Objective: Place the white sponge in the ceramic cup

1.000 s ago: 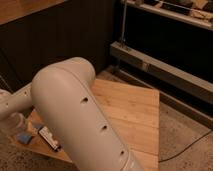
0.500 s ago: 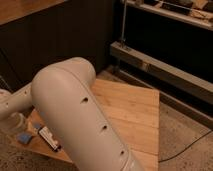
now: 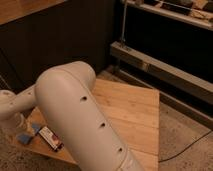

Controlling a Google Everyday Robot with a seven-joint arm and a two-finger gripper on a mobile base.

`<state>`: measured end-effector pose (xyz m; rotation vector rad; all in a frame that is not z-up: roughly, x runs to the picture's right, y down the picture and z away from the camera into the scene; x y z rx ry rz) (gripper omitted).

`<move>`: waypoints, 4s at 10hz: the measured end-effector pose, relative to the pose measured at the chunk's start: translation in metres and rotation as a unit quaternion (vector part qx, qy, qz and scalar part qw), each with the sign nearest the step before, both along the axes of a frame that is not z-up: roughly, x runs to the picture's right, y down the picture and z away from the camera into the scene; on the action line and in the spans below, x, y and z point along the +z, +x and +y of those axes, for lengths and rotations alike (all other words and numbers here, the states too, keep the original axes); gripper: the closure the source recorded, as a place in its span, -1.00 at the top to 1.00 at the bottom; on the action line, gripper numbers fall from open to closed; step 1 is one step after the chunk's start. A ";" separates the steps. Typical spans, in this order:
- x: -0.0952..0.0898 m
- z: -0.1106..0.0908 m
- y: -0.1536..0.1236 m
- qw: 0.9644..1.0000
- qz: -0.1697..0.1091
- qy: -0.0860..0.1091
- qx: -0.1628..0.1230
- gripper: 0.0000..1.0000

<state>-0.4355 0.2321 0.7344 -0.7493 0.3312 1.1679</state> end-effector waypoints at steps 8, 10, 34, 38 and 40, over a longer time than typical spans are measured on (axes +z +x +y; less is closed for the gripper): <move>0.005 -0.029 0.035 0.996 0.001 0.041 -0.082 0.30; 0.007 -0.029 0.025 0.994 -0.002 0.047 -0.094 0.30; 0.008 -0.036 -0.032 0.870 -0.309 0.107 -0.370 0.30; 0.010 -0.058 -0.052 0.759 -0.417 0.173 -0.469 0.30; 0.010 -0.066 -0.058 0.702 -0.450 0.194 -0.517 0.30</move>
